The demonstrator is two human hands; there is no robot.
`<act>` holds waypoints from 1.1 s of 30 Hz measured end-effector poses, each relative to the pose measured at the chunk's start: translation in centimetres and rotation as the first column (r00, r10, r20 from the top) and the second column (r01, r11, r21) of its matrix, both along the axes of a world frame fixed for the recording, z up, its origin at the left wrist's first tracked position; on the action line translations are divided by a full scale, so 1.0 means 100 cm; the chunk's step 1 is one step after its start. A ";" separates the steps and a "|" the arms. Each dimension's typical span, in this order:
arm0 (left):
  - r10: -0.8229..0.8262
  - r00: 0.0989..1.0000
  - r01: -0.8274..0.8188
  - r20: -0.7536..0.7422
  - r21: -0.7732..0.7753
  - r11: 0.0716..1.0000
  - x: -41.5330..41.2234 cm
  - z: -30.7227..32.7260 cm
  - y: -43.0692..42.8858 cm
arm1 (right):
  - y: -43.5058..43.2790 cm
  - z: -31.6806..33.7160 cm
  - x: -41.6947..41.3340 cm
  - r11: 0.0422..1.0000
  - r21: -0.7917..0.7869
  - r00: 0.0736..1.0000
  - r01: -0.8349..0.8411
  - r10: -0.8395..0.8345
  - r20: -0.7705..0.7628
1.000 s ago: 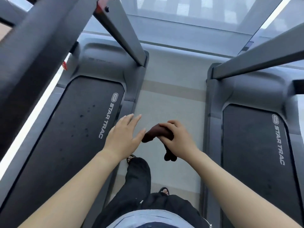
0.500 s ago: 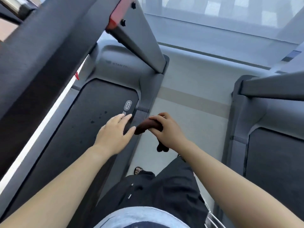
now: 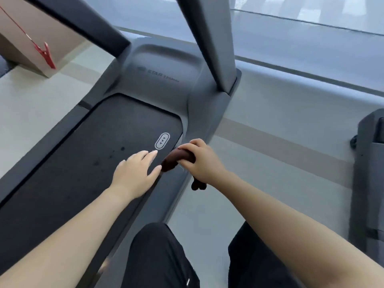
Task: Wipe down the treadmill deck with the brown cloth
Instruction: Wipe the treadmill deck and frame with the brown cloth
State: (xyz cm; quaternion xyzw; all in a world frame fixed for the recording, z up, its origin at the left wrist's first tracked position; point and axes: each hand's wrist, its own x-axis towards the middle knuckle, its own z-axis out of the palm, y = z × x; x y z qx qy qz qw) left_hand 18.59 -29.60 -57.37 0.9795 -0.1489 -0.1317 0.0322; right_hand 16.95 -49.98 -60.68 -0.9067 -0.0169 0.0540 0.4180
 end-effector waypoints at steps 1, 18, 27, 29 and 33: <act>0.010 1.000 -0.010 0.005 0.008 1.000 0.010 -0.030 0.005 | 0.004 -0.028 0.014 1.000 -0.003 1.000 -0.017 0.017 0.005; 0.305 0.928 -0.286 0.216 -0.114 0.951 0.126 -0.251 0.117 | 0.115 -0.203 0.175 0.976 0.160 0.965 -0.148 0.108 0.238; 0.225 0.964 -0.210 0.143 -0.113 0.971 0.159 -0.303 0.105 | 0.102 -0.276 0.190 0.939 -0.292 0.959 -0.182 0.235 0.158; 0.203 0.969 -0.186 0.138 -0.124 0.975 0.165 -0.306 0.103 | 0.104 -0.274 0.195 0.933 -0.303 0.958 -0.192 0.245 0.148; 0.177 0.975 -0.156 0.131 -0.157 0.975 0.180 -0.306 0.104 | 0.107 -0.270 0.207 0.852 -0.480 0.942 -0.209 0.306 0.134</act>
